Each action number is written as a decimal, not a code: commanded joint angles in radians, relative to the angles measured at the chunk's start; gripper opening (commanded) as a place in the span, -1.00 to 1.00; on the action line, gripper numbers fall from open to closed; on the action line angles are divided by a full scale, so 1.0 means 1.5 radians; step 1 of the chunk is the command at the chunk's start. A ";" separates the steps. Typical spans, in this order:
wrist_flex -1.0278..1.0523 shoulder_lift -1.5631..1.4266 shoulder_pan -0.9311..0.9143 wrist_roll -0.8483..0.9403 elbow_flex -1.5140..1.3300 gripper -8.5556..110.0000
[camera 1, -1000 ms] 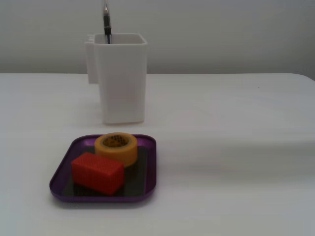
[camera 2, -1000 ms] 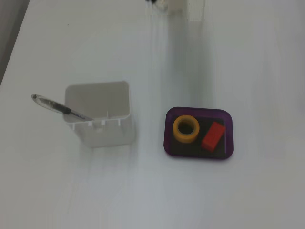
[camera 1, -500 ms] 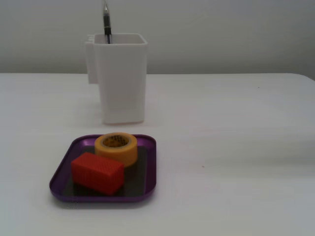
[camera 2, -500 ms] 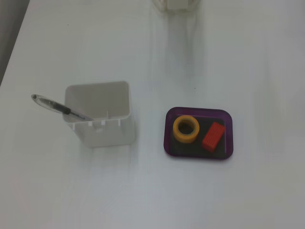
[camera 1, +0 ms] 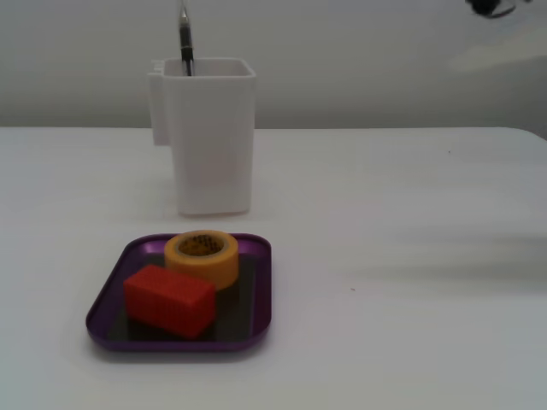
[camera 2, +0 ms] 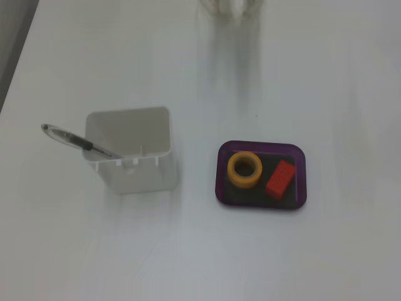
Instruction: Grab up the yellow tape and put it in the box.
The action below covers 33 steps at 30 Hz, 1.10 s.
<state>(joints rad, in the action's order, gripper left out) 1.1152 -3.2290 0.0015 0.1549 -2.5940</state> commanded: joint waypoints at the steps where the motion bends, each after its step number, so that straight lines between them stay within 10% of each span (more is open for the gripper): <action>1: -0.029 -0.093 0.002 -0.001 -0.092 -0.62; 33: -0.028 -0.149 0.007 -0.126 -0.326 -0.87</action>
<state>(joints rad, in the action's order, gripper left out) 1.0830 -3.3594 0.0123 -0.0322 -3.0726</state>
